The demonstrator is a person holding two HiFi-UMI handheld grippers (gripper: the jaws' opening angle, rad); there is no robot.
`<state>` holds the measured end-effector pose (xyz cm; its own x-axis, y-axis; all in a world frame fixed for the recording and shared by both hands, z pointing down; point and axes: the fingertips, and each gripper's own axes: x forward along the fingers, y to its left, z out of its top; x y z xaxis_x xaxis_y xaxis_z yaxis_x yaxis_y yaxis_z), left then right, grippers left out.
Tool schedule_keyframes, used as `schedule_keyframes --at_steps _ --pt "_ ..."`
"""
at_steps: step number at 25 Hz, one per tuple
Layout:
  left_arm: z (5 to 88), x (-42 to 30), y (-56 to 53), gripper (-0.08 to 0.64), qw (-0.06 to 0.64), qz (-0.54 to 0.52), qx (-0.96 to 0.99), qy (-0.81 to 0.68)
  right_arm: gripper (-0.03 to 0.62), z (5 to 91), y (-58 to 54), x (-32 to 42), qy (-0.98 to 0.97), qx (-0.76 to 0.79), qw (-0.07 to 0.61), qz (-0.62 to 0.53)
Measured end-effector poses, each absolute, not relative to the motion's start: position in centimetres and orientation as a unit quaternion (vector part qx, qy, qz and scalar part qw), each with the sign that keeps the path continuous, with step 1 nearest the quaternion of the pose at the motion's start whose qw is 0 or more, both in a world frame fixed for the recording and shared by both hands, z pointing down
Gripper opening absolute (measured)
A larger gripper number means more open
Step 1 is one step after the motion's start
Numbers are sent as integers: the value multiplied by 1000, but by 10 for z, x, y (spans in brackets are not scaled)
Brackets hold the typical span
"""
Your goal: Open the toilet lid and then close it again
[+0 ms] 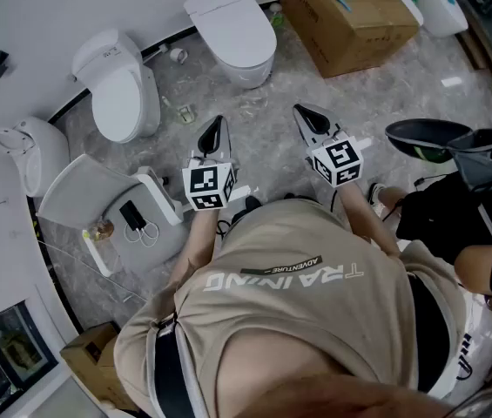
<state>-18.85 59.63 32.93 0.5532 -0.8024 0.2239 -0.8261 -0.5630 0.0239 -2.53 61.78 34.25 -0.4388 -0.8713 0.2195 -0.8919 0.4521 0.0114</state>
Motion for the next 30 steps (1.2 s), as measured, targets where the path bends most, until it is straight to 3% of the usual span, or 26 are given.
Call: schedule_keyframes --at_steps 18,30 --pt "372 -206 560 5 95 106 894 -424 14 383 608 -41 -821 550 113 99" --pt "360 -148 482 5 81 102 890 -436 14 390 518 7 -838 528 92 105"
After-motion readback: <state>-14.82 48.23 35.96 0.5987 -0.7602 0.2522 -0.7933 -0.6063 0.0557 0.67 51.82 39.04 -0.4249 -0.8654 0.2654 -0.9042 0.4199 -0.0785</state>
